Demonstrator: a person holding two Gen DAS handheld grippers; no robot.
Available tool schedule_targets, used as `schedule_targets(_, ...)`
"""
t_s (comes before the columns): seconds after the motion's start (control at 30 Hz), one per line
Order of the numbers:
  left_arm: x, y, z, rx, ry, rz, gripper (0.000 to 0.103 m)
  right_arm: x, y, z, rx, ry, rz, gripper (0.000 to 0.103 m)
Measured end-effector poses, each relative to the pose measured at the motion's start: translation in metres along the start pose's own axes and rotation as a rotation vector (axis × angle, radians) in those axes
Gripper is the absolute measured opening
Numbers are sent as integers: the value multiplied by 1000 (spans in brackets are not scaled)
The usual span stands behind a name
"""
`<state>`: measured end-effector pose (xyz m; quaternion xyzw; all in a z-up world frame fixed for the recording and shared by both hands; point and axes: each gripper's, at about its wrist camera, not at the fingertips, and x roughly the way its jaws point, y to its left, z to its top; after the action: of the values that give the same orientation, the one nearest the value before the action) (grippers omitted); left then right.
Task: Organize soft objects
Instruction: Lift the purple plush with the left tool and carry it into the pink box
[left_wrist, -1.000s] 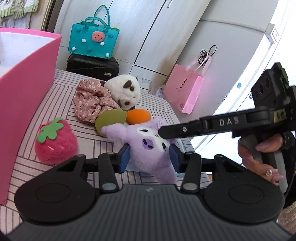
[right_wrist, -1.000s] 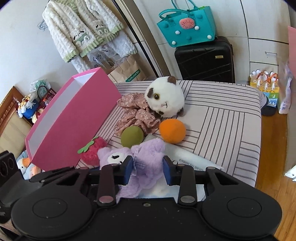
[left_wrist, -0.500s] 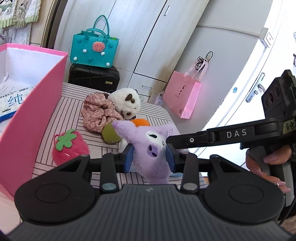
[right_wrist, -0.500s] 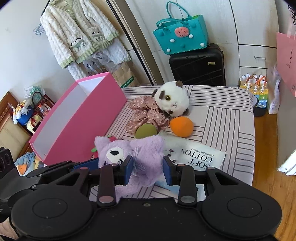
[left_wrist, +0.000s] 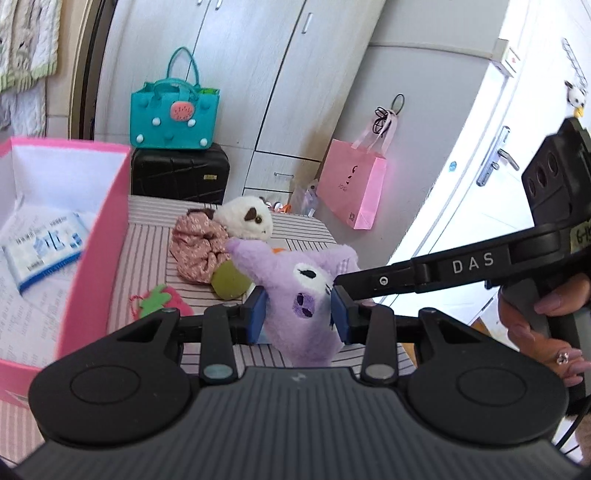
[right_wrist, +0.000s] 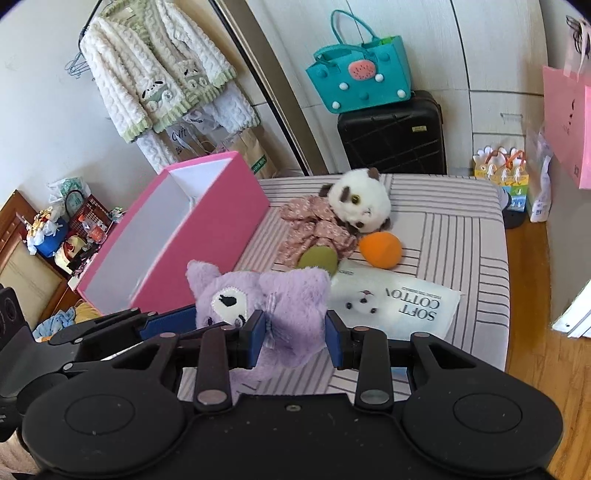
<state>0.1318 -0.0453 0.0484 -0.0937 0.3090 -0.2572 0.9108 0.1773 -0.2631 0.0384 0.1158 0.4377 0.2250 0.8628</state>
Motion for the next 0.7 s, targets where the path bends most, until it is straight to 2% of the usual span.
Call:
schedule_targets(0.3,-55,16,22,54,16,13,37,-22,66,6,-100,-21,-30,40)
schedule_targets(0.5,-88,42,39,91,-8,72,37,-21,116,19,-195,-45,-5,40)
schedule_targets(0.7,-97,77,54,98,-5,149,37,6,150,41,-245,-42,45,40)
